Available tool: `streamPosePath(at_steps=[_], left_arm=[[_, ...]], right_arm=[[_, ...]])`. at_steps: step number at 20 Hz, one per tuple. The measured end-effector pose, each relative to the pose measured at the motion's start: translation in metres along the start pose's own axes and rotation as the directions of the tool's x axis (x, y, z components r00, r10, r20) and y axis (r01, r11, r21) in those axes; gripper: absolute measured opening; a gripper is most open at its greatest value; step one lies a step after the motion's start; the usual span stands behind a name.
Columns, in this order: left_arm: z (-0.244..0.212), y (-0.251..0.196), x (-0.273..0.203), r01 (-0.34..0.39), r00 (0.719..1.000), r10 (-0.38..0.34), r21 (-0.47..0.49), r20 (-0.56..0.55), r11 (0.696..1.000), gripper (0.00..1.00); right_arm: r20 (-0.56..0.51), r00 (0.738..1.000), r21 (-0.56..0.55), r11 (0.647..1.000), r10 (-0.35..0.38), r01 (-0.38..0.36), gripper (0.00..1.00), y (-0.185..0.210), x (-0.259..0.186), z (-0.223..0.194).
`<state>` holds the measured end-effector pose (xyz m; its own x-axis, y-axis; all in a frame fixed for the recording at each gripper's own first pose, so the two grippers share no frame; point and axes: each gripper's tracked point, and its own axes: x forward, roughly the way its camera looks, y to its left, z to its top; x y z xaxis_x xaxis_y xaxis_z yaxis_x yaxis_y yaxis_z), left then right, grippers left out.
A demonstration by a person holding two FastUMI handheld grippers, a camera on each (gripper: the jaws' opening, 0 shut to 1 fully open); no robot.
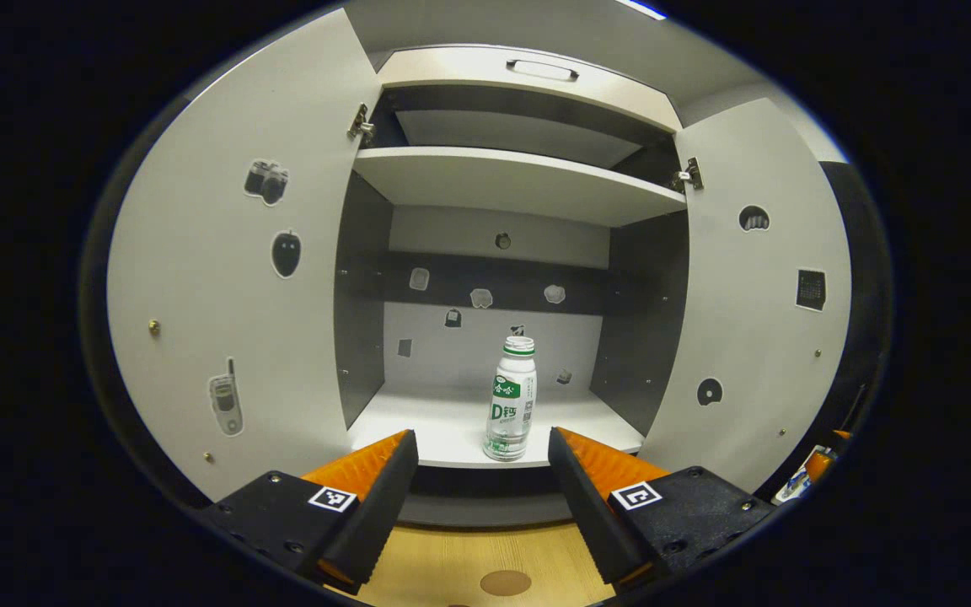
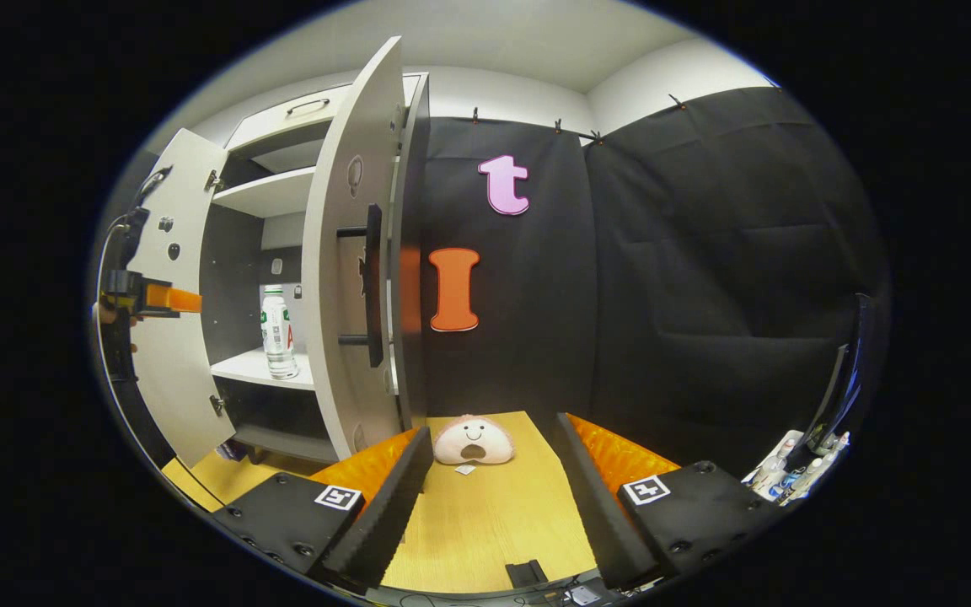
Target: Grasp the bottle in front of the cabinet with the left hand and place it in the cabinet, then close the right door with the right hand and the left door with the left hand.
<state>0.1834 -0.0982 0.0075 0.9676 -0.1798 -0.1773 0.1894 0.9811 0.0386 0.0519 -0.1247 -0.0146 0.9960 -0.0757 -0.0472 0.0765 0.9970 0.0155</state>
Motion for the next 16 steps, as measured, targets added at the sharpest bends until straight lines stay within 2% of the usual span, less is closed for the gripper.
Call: streamPosePath(at_steps=[1,2,3,4,6,11,12,13,15,16], left_arm=[[0.001,0.005,-0.012,0.002,1.0,-0.002,0.005,0.005,1.0,0.95],[0.003,0.01,-0.024,0.0,1.0,0.0,0.013,0.011,1.0,0.95],[0.006,0.015,-0.034,-0.007,1.0,0.006,0.023,0.019,1.0,0.95],[0.009,0.022,-0.045,-0.017,0.999,0.016,0.031,0.028,0.999,0.95],[0.011,0.032,-0.068,-0.031,0.999,0.03,0.025,0.039,0.999,0.94],[0.015,0.05,-0.113,-0.028,0.998,0.027,0.009,0.057,1.0,0.95],[0.017,0.055,-0.121,-0.038,0.997,0.037,0.011,0.062,0.999,0.95],[0.018,0.06,-0.127,-0.043,0.997,0.042,0.013,0.069,0.999,0.95],[0.012,0.063,-0.14,-0.036,0.996,0.036,0.009,0.079,0.999,0.95],[0.011,0.066,-0.143,-0.032,0.996,0.032,0.01,0.083,0.999,0.95]], right_arm=[[0.007,1.0,0.001,1.0,0.002,-0.002,1.0,0.001,0.004,0.002],[0.013,1.0,-0.008,1.0,-0.007,0.007,0.97,-0.001,0.009,0.003],[0.021,1.0,-0.02,1.0,-0.017,0.017,1.0,-0.003,0.014,0.005],[0.027,0.999,-0.028,0.999,-0.021,0.022,0.97,-0.004,0.019,0.006],[0.037,0.999,-0.034,0.999,-0.006,0.007,0.97,0.0,0.033,0.006],[-0.006,1.0,0.054,0.998,-0.014,0.014,0.97,-0.002,0.07,-0.009],[-0.01,1.0,0.063,0.998,-0.014,0.015,1.0,0.0,0.076,-0.011],[-0.014,1.0,0.064,0.998,-0.01,0.011,0.97,0.003,0.081,-0.012],[-0.024,1.0,0.053,0.999,0.002,-0.001,0.97,0.012,0.093,-0.014],[-0.028,1.0,0.042,0.999,0.007,-0.006,1.0,0.018,0.095,-0.017]])
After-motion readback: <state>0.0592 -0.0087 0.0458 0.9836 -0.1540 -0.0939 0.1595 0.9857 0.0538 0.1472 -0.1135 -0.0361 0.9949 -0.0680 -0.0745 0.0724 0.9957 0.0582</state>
